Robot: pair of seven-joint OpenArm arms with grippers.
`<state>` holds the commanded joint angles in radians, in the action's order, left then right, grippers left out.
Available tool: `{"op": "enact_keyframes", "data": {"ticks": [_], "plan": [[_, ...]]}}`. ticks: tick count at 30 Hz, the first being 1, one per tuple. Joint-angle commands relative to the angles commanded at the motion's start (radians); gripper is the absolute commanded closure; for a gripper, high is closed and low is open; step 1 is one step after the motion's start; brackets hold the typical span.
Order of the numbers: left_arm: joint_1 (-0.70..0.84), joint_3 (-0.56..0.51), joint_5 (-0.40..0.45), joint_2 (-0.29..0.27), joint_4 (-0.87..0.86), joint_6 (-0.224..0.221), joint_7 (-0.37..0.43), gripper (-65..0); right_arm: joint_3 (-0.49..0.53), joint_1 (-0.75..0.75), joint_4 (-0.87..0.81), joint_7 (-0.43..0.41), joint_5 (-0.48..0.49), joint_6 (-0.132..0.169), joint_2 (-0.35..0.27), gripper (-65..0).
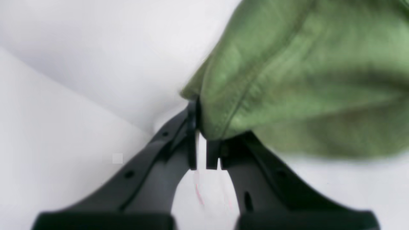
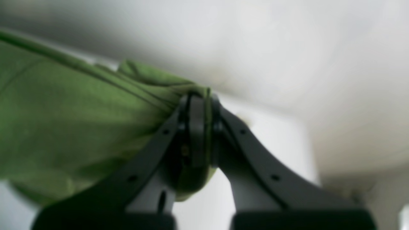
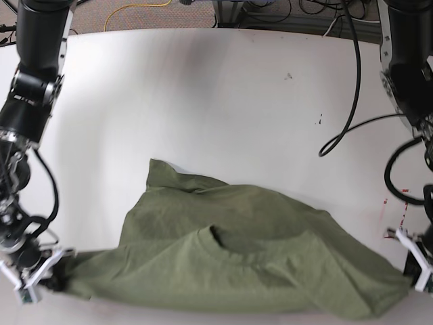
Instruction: Fold the T-shirt properly
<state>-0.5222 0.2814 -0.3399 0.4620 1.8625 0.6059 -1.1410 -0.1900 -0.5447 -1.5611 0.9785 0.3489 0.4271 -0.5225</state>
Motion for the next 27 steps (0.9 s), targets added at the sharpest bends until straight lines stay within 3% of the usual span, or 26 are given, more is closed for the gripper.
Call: {"op": "enact_keyframes", "data": {"ticks": [7, 15, 17, 23, 27], "plan": [[0.175, 0.018, 0.008, -0.034, 0.043, 0.060, -0.041, -0.7, -0.088, 0.216, -0.091, -0.033, 0.007, -0.003, 0.048, 0.0], [0.239, 0.010, 0.015, -0.088, 0.103, 0.060, -0.066, -0.9, -0.161, 0.337, -0.251, -0.069, 0.008, -0.005, 0.072, -0.1], [0.207, -0.013, 0.020, -0.150, 0.158, 0.064, -0.078, -1.1, -0.190, 0.398, -0.401, -0.114, 0.022, 0.003, 0.066, -0.2], [0.116, -0.049, 0.022, -0.169, 0.151, 0.053, -0.101, -1.1, -0.155, 0.384, -0.429, -0.142, 0.023, 0.003, 0.061, -0.2], [-0.007, -0.116, 0.019, -0.159, 0.115, 0.042, -0.128, -1.1, -0.082, 0.326, -0.365, -0.174, 0.023, -0.004, 0.055, -0.2]]}}
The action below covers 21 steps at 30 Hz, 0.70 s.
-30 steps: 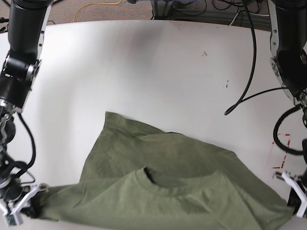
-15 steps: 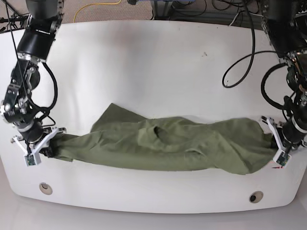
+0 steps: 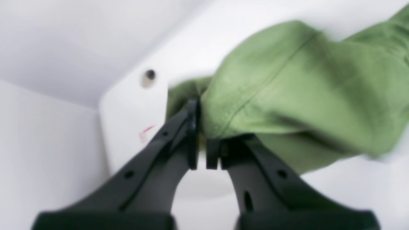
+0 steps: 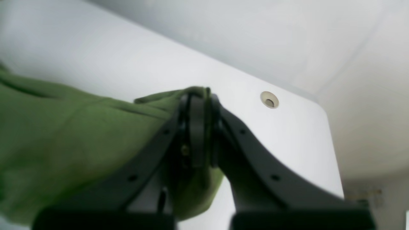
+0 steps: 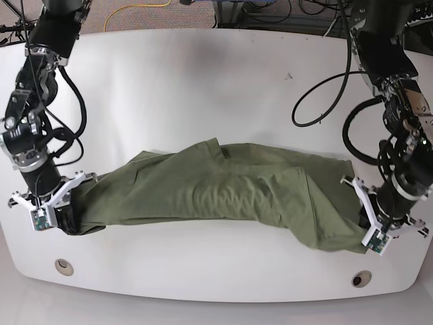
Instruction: Fold the T-shirt properly
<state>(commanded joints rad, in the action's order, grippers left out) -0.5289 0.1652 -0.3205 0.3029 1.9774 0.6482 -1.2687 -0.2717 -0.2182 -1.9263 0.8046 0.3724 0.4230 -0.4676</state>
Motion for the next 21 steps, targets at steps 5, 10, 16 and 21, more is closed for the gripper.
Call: {"op": "enact_keyframes", "data": {"ticks": [5, 10, 16, 21], "plan": [[-0.250, -0.123, 0.010, -0.015, -0.102, -0.025, -0.002, -1.1, 0.140, -0.175, 0.170, -0.012, 0.005, -0.005, -0.028, -0.6], [-0.273, -0.135, 0.023, -0.010, -0.124, -0.021, -0.004, -1.3, 0.149, -0.205, 0.213, 0.019, 0.010, 0.004, -0.029, -0.6], [-0.181, -0.132, 0.029, 0.019, -0.097, -0.013, -0.019, -1.1, 0.071, -0.128, 0.170, 0.075, 0.008, 0.009, -0.019, -0.7], [-0.153, -0.107, 0.029, 0.037, -0.090, 0.002, -0.020, -1.0, 0.044, -0.110, 0.134, 0.089, 0.004, 0.005, -0.022, -0.5]]}}
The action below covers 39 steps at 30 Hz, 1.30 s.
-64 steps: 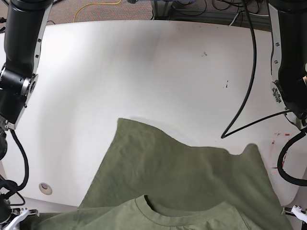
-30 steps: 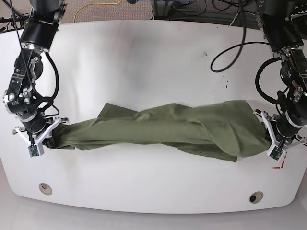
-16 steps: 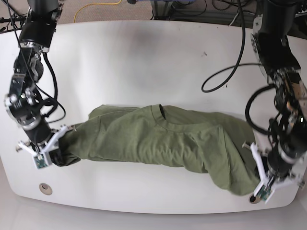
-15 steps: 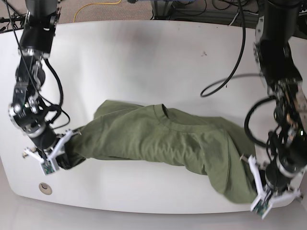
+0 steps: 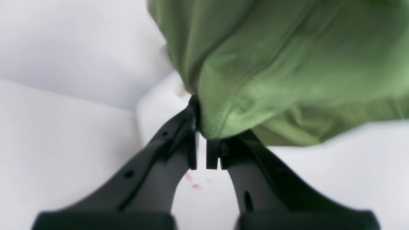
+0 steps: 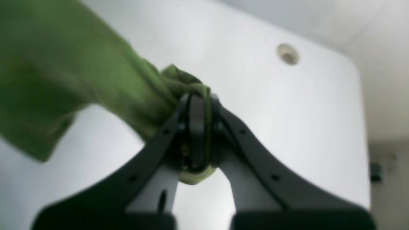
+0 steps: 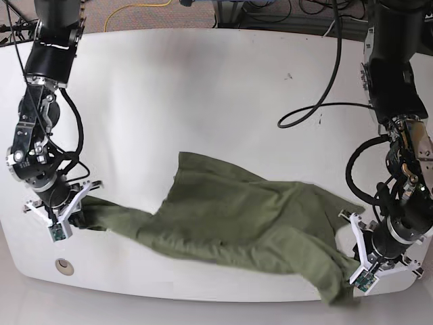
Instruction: Fold the T-shirt properly
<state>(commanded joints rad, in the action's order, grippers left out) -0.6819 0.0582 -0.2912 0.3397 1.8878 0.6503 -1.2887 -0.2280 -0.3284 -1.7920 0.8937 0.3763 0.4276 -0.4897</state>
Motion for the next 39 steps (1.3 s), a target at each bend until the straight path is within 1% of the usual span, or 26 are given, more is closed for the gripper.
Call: {"op": "enact_keyframes", "data": {"ticks": [1, 3, 5, 13, 15, 23, 25, 27, 33, 35, 37, 39], "plan": [[0.003, 0.007, 0.000, 0.004, 0.001, 0.004, -0.001, -0.9, -0.005, 0.001, -0.007, 0.003, -0.001, -0.001, -0.001, -0.5], [0.022, 0.052, 0.005, 0.026, 0.007, 0.038, 0.011, -1.0, -0.025, 0.019, -0.038, 0.022, 0.005, -0.005, 0.004, -0.2], [0.014, 0.062, 0.008, 0.032, 0.005, 0.047, 0.010, -1.0, -0.025, 0.014, -0.033, 0.026, 0.003, -0.008, 0.004, -0.1], [-0.084, 0.075, 0.008, 0.051, -0.038, 0.048, 0.030, -1.3, 0.003, -0.058, 0.060, -0.001, 0.003, -0.015, -0.001, -0.1], [-0.134, 0.093, 0.001, 0.067, -0.045, 0.048, 0.044, -1.2, 0.013, -0.101, 0.113, -0.021, -0.003, -0.009, -0.009, -0.1], [-0.170, 0.101, 0.000, 0.069, -0.050, 0.048, 0.060, -1.2, 0.043, -0.155, 0.186, -0.035, 0.001, -0.012, -0.028, 0.0], [-0.172, 0.101, -0.001, 0.067, -0.045, 0.045, 0.067, -1.3, 0.050, -0.165, 0.198, -0.035, 0.002, -0.014, -0.035, 0.0], [-0.203, 0.094, 0.006, 0.067, -0.034, 0.044, 0.075, -1.3, 0.048, -0.205, 0.226, -0.029, 0.000, -0.014, -0.046, -0.1], [-0.262, 0.099, 0.002, 0.070, -0.035, 0.045, 0.091, -1.6, 0.046, -0.263, 0.259, -0.014, -0.001, -0.013, -0.057, -0.2], [-0.290, 0.102, 0.002, 0.073, -0.039, 0.045, 0.097, -1.6, 0.040, -0.284, 0.266, -0.004, -0.003, -0.012, -0.058, -0.2], [-0.336, 0.101, -0.001, 0.071, -0.058, 0.048, 0.100, -1.4, 0.025, -0.329, 0.270, 0.008, -0.008, -0.002, -0.064, 0.0], [-0.347, 0.100, 0.000, 0.070, -0.065, 0.048, 0.101, -1.5, 0.022, -0.340, 0.274, 0.011, -0.008, -0.001, -0.064, 0.0]]}}
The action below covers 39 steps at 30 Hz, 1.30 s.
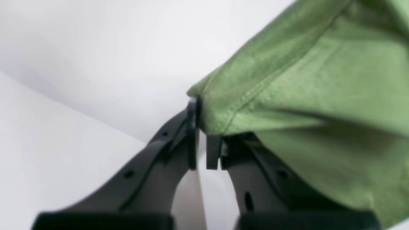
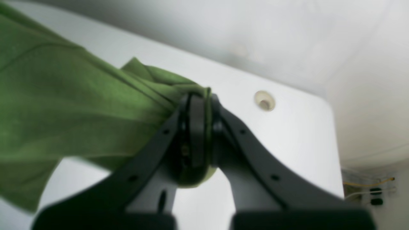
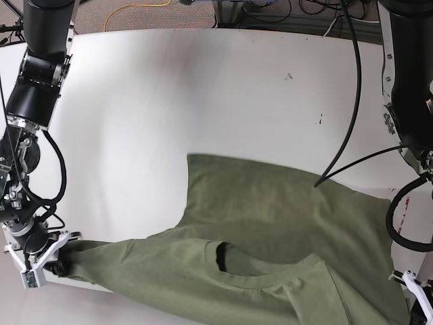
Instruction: Fold the T-shirt properly
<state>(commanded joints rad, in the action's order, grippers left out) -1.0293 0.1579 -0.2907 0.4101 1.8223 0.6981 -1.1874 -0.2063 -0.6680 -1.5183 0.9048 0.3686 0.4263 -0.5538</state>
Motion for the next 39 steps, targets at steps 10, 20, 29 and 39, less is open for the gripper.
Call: {"op": "enact_keyframes", "data": {"ticks": [10, 20, 29, 39], "plan": [[0.065, -0.010, 0.003, -0.012, 0.019, 0.000, -0.007, -0.9, -0.013, 0.031, -0.034, 0.034, 0.007, 0.002, -0.008, -0.4], [0.036, -0.028, 0.015, -0.014, 0.019, 0.000, -0.007, -0.9, -0.021, -0.049, -0.035, 0.079, 0.009, 0.013, -0.013, -0.1], [-0.107, -0.035, -0.001, -0.012, 0.014, 0.000, -0.041, -1.0, -0.004, -0.187, -0.015, 0.074, 0.016, 0.007, -0.040, -0.2], [-0.201, -0.026, -0.082, -0.011, 0.028, 0.000, -0.101, -1.3, -0.002, -0.187, -0.037, 0.044, 0.007, 0.008, -0.082, -0.3]]}}
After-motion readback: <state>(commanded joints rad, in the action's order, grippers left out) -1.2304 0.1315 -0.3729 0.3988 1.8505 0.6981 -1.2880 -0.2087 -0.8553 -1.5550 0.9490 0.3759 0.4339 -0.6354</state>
